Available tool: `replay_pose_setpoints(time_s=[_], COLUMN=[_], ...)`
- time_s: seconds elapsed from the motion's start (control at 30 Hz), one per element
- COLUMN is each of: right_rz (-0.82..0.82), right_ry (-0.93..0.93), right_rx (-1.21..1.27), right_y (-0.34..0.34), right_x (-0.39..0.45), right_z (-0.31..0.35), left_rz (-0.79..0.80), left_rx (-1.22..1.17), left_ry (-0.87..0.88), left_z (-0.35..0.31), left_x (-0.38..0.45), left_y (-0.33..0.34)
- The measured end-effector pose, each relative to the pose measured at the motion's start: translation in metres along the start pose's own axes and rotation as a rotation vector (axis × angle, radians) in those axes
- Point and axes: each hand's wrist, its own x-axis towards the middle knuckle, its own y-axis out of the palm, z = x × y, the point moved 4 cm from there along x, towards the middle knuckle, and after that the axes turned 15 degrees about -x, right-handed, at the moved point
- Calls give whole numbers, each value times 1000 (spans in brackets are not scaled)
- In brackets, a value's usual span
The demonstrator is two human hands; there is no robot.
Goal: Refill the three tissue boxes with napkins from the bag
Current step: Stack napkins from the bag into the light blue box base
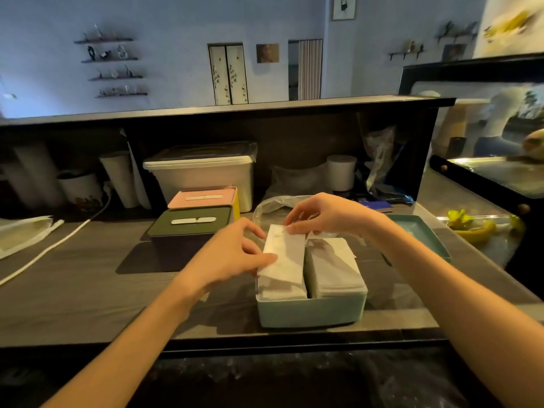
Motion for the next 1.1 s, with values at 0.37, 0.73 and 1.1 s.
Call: replay_pose_setpoints(time_s=[0.37, 0.73, 1.1], right_rz=[-167, -26, -166], right_ry=[-48, -82, -52], right_rx=[-166, -229, -89], right_y=[13, 3, -4], right_x=[-7, -74, -80], right_z=[12, -23, -30], left_rz=[-34, 273, 293], left_rx=[391, 412, 406], left_ry=[94, 417, 416], left_z=[12, 17, 9], left_x=[-9, 7, 19], left_y=[1, 7, 5])
